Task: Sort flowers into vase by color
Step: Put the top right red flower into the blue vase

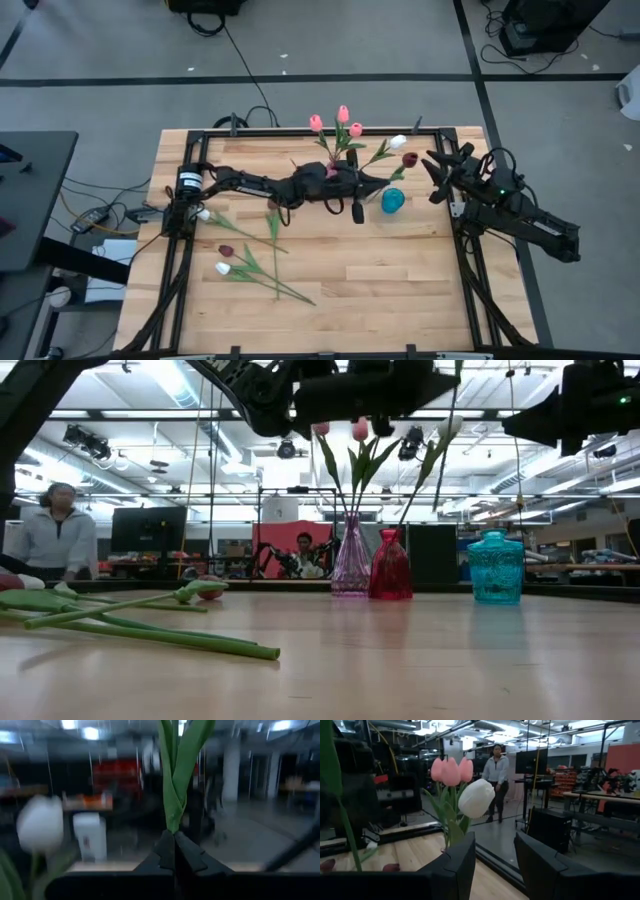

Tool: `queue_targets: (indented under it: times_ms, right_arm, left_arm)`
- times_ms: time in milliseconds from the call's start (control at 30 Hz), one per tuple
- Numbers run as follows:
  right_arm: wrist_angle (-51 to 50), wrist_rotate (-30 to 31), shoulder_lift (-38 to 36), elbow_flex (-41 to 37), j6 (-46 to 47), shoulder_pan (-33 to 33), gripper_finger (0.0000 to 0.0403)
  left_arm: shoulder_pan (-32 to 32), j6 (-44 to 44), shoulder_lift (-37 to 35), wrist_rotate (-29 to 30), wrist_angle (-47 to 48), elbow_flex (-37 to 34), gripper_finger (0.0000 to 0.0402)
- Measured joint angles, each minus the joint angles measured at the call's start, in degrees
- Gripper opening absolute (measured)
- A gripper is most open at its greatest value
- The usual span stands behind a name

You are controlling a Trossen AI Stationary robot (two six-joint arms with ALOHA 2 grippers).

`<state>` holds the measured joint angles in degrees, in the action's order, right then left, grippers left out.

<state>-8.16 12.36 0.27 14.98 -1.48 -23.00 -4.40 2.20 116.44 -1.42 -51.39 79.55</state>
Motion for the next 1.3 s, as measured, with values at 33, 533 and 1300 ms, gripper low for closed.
queue_targets:
  times_ms: [33,533,1300]
  right_arm:
    - [-0.01,-0.02,0.02,0.00,0.00,0.00,0.0151]
    - [-0.48,0.04,0.03,0.00,-0.04,0.00,0.0151]
    - [-0.62,-0.02,0.03,0.00,-0.17,0.00,0.0151]
  left_arm:
    - [0.00,0.28,0.40,0.07,-1.81,0.25,0.0000]
    - [-0.66,4.85,14.81,0.11,-6.16,18.08,0.0000]
    - [-2.36,-0.98,21.83,0.69,-3.50,20.26,0.0007]
